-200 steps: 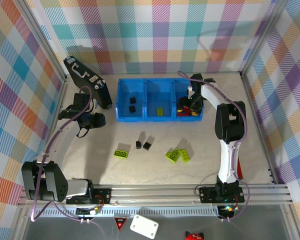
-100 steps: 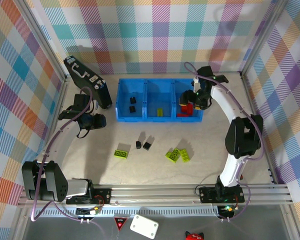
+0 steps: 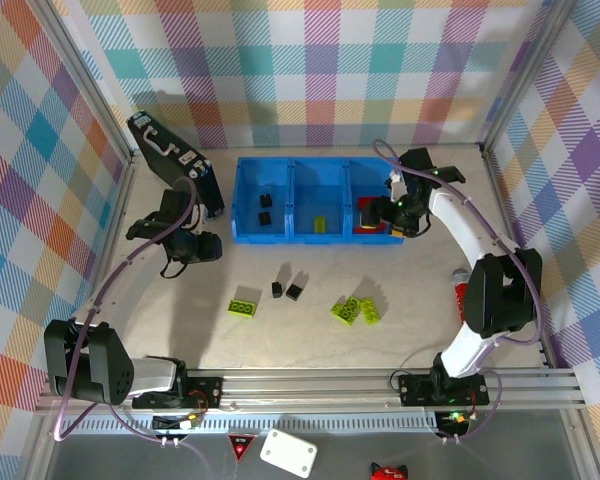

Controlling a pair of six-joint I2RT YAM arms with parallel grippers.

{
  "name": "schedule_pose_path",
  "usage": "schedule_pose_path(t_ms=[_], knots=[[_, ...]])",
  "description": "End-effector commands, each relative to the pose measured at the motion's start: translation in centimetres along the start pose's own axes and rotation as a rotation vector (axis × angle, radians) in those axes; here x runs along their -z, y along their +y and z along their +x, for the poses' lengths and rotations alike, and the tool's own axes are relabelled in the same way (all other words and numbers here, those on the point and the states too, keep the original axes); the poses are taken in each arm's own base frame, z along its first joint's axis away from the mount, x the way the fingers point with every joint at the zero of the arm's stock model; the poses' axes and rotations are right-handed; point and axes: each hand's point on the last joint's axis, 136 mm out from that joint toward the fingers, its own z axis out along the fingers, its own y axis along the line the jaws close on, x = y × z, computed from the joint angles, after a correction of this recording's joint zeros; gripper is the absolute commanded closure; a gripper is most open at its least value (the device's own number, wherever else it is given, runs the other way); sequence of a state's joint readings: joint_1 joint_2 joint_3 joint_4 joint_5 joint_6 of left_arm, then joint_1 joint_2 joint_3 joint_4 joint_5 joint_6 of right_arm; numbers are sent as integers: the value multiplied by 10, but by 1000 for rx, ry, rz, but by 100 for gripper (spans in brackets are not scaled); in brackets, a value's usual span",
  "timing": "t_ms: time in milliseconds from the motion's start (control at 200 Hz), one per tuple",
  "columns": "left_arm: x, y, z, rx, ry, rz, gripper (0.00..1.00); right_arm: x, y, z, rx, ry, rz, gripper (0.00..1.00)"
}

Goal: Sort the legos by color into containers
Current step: Pick up the lego from the middle-left of the table.

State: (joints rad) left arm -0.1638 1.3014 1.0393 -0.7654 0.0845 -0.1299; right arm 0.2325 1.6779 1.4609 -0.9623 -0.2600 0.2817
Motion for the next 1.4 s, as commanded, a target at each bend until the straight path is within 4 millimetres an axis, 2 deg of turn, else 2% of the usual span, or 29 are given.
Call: schedule_pose_path(t_ms=[0,345,570,745,875,995,1395], knots=[[3,-7,14,33,48,-12,57,6,14,11,6,3,-46,27],[-10,-38,64,-11,121,-42,56,4,22,20,15,26,-89,27],[-17,-43,97,-97,165,-123,49,1,21,23,19,35,-86,27],[-25,-54,116,-172,210,-114,36,1,18,25,22,38,-77,27],[-31,-56,125,-210,235,-133,25,1,18,26,23,41,-77,27],[-38,-55,128,-221,244,-135,20,1,17,28,22,44,-74,27],[-68,-44,144,-256,331,-212,16,2,15,32,19,52,-60,27]])
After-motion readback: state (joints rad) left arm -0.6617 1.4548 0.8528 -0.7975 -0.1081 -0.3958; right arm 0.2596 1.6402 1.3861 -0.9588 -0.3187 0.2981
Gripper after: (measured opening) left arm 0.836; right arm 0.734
